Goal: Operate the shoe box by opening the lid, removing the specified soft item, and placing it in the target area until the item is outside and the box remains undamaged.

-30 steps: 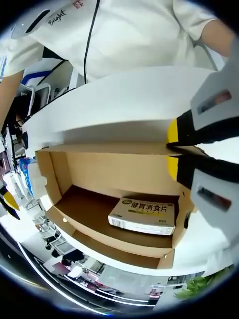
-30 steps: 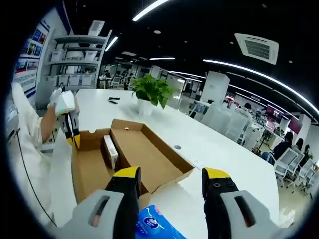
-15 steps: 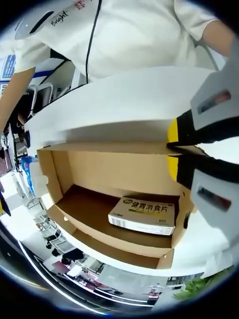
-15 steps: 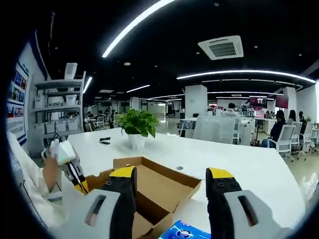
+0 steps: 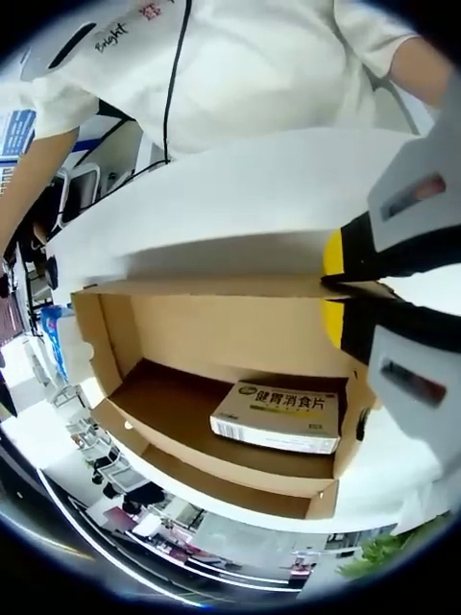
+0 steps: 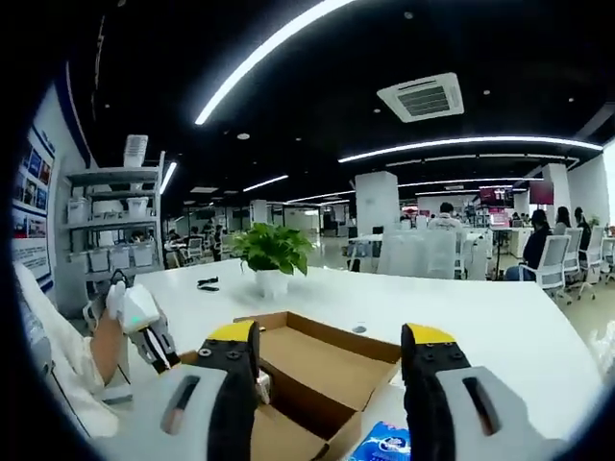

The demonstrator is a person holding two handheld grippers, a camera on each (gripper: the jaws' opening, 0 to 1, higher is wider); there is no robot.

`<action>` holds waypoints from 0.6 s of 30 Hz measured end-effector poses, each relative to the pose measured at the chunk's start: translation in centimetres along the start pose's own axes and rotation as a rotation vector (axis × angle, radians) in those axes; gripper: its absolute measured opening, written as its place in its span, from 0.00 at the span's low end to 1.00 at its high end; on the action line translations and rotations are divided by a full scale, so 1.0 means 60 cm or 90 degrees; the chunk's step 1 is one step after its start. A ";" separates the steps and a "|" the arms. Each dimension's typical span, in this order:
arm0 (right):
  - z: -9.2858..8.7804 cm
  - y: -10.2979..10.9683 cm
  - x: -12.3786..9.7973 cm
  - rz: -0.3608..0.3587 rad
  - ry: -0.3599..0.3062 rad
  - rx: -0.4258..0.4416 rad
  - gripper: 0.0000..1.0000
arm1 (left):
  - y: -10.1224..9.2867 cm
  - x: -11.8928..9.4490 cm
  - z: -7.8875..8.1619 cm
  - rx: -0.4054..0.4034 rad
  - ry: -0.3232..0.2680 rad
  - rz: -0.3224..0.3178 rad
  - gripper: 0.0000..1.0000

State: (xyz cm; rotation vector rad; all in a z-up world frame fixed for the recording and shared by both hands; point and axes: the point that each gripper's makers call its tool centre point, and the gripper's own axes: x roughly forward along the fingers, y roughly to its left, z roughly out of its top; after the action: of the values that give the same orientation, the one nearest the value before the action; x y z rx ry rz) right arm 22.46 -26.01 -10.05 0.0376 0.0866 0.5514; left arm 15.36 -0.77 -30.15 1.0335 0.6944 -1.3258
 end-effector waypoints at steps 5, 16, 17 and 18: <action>-0.011 -0.020 -0.021 -0.080 0.027 -0.090 0.47 | -0.003 0.000 0.000 0.010 0.001 0.006 0.05; -0.033 0.005 -0.035 -0.121 -0.014 -0.122 0.51 | -0.007 -0.002 -0.004 0.007 0.002 0.007 0.04; -0.034 0.007 -0.038 -0.123 -0.018 -0.121 0.48 | -0.008 -0.003 -0.004 0.006 0.003 0.007 0.04; -0.036 0.013 -0.041 -0.118 -0.028 -0.117 0.46 | -0.009 -0.003 -0.005 0.006 0.003 0.008 0.04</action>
State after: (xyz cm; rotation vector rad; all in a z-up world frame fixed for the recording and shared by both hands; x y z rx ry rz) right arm 19.76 -26.64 -11.99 -0.1363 -0.0038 0.3708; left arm 14.83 -0.41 -30.21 1.0473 0.6851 -1.3180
